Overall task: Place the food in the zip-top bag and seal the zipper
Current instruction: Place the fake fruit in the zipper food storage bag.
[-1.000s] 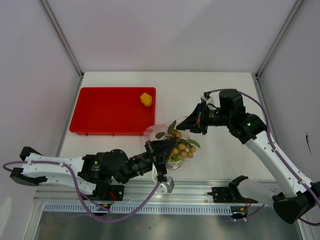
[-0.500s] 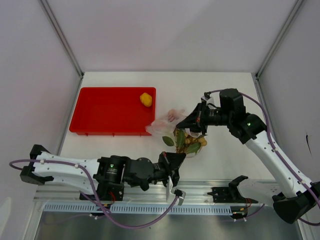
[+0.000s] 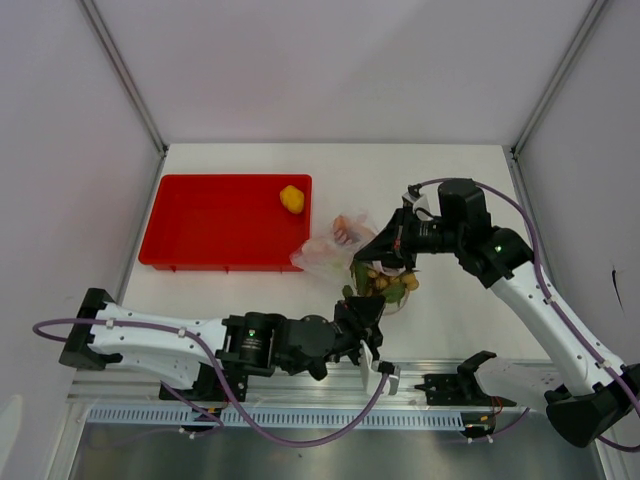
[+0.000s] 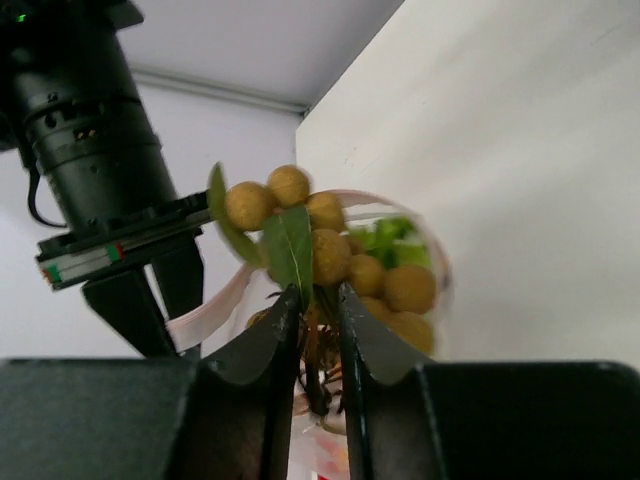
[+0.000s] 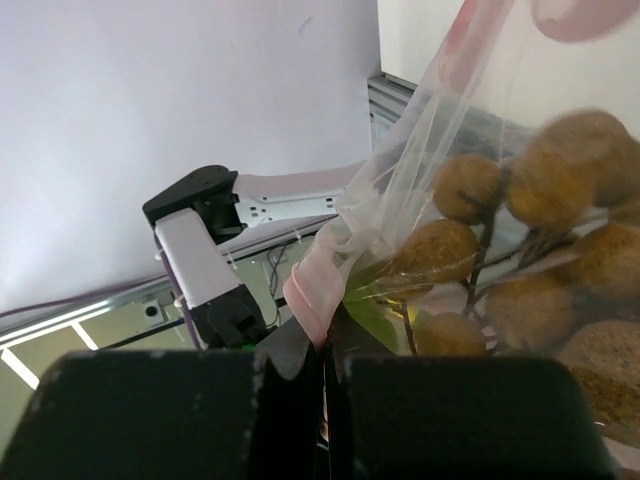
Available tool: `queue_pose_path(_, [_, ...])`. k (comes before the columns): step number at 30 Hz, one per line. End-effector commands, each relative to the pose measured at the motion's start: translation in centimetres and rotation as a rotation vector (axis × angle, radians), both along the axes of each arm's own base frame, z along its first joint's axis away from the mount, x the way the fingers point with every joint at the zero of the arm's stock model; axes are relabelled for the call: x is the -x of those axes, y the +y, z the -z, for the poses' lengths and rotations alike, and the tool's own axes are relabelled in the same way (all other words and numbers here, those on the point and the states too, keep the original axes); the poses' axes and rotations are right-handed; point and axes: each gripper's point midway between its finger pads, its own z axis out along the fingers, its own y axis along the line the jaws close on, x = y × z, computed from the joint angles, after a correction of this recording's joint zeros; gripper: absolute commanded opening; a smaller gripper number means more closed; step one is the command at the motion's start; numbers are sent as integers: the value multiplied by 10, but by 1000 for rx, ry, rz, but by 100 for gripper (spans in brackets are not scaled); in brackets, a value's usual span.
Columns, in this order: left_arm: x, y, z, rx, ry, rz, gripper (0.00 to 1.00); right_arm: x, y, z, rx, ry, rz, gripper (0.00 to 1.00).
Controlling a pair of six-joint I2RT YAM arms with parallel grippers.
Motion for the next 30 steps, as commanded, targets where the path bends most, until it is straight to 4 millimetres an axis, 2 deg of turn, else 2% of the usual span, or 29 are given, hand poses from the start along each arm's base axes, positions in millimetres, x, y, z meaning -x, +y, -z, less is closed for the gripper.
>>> queue_pose_path(1, [-18,3,-33,181,59,-135,25,15,-5,-15,-23,-102,-57,0])
queue_pose_path(2, [-20,4,-31,180,61,-144,25,15,-6,-11,-13,-103,-54,0])
queue_pose_path(3, [-21,5,-32,181,60,-146,14,16,-7,-11,-10,-108,-53,0])
queue_pose_path(5, [-24,5,-22,132,53,-138,1,18,-8,-12,-13,-115,-57,0])
queue_pose_path(6, [-23,3,-14,98,55,-124,1,19,-8,-15,-18,-124,-60,0])
queue_pose_path(8, [-28,5,-11,56,53,-136,1,21,-9,-17,-22,-133,-62,0])
queue_pose_path(13, [-20,-2,-16,-1,80,-85,1,22,-9,-24,-42,-149,-58,0])
queue_pose_path(14, [-16,1,-1,-83,87,-65,0,23,-9,-27,-52,-146,-58,0])
queue_pose_path(15, [-14,1,5,-114,90,-52,1,24,-9,-29,-58,-146,-59,0])
queue_pose_path(23, [-3,-11,33,-250,119,29,1,27,-9,-33,-69,-146,-62,0])
queue_pose_path(26, [-13,-10,46,-277,125,-16,1,27,-9,-33,-68,-141,-63,0])
queue_pose_path(30, [-37,-6,42,-213,151,-110,1,28,-9,-33,-75,-139,-63,0])
